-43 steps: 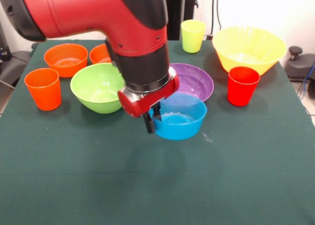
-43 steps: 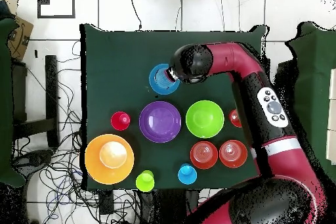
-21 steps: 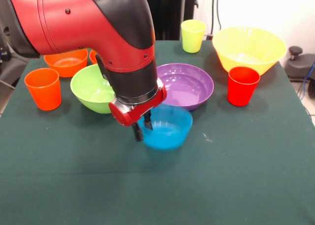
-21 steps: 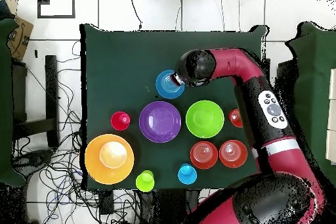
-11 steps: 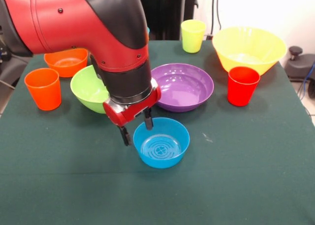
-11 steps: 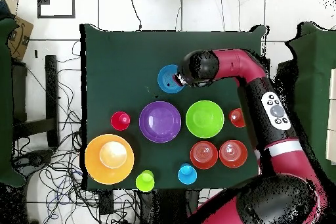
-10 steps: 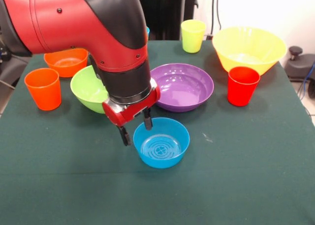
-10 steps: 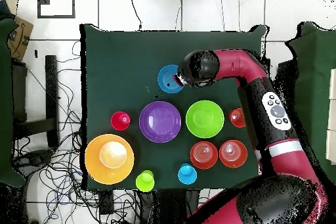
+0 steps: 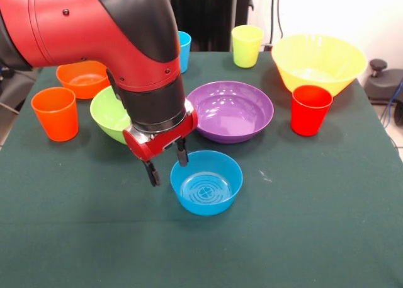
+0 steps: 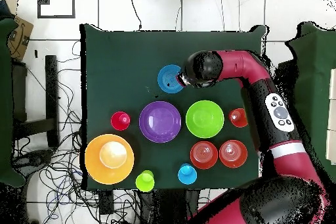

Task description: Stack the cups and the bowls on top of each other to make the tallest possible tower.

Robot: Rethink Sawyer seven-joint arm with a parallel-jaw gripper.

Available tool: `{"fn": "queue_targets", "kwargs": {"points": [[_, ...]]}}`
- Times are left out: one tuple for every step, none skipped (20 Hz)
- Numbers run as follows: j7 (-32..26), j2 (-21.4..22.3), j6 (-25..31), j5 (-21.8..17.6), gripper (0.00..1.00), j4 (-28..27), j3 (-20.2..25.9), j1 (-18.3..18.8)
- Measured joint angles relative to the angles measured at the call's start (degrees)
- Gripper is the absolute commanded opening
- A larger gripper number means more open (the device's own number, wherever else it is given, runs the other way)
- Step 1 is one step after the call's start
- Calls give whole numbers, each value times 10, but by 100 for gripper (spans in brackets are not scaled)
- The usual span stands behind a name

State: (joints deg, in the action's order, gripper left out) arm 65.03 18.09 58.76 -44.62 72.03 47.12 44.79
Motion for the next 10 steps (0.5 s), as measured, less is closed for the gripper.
{"fn": "queue_targets", "kwargs": {"points": [[0,0,0,0,100,0,0,0],[0,1,0,-1,100,0,0,0],[0,1,0,-1,100,0,0,-1],[0,1,0,-2,100,0,0,-2],[0,1,0,-3,100,0,-1,-3],[0,1,0,-5,100,0,-1,-5],[0,1,0,-7,100,0,-1,-6],[0,1,0,-11,100,-1,-2,-8],[0,1,0,-16,100,-1,-2,-11],[0,1,0,-23,100,-1,-3,-15]]}}
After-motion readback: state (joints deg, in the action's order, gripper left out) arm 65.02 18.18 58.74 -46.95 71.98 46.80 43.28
